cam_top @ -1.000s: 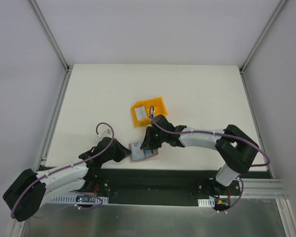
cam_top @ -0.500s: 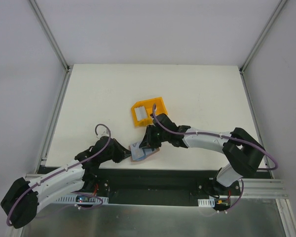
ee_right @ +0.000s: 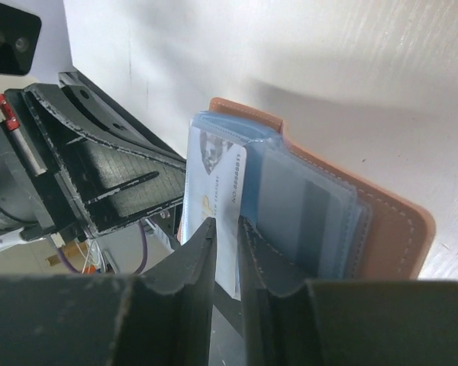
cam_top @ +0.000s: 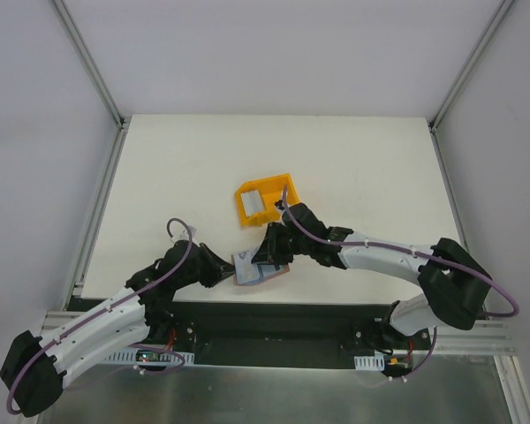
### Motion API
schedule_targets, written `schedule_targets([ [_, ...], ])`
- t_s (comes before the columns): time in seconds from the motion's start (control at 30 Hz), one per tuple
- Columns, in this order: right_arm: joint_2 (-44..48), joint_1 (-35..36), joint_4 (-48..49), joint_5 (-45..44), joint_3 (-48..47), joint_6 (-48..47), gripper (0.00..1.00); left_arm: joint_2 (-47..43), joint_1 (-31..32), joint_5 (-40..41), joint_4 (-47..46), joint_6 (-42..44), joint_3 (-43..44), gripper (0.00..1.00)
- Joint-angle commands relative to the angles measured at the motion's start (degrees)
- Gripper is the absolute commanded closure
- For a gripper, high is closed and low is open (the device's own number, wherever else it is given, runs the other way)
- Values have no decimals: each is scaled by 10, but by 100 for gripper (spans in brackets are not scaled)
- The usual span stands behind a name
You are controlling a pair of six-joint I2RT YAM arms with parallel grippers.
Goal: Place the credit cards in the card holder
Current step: Pick up the card holder from the center of the board, then turn over the card slot in the card holder.
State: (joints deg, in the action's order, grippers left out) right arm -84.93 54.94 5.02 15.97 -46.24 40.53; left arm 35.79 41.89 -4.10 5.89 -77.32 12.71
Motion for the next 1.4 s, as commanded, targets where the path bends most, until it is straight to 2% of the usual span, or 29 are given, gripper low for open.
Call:
schedule_targets([
  [0.0,49,2,38,30,2,16,80,-17,-4,-21,-2,-1,44,100],
  [0.43,133,3,39,40,33,20,79,-42,-4,-38,31,-15,86,100],
  [0.8,140,-2,24,38,30,10,78,-30,-4,-34,37,-6,108,100],
  [1.03,136,-11,9,22,31,5,87,-30,-4,-26,38,-1,103,100],
  [1.13,123,-27,-6,8,34,-5,77,-30,-4,-9,37,7,91,100],
  [1.37,15,-72,-43,13,11,-56,67,4,-3,96,0,32,26,100],
])
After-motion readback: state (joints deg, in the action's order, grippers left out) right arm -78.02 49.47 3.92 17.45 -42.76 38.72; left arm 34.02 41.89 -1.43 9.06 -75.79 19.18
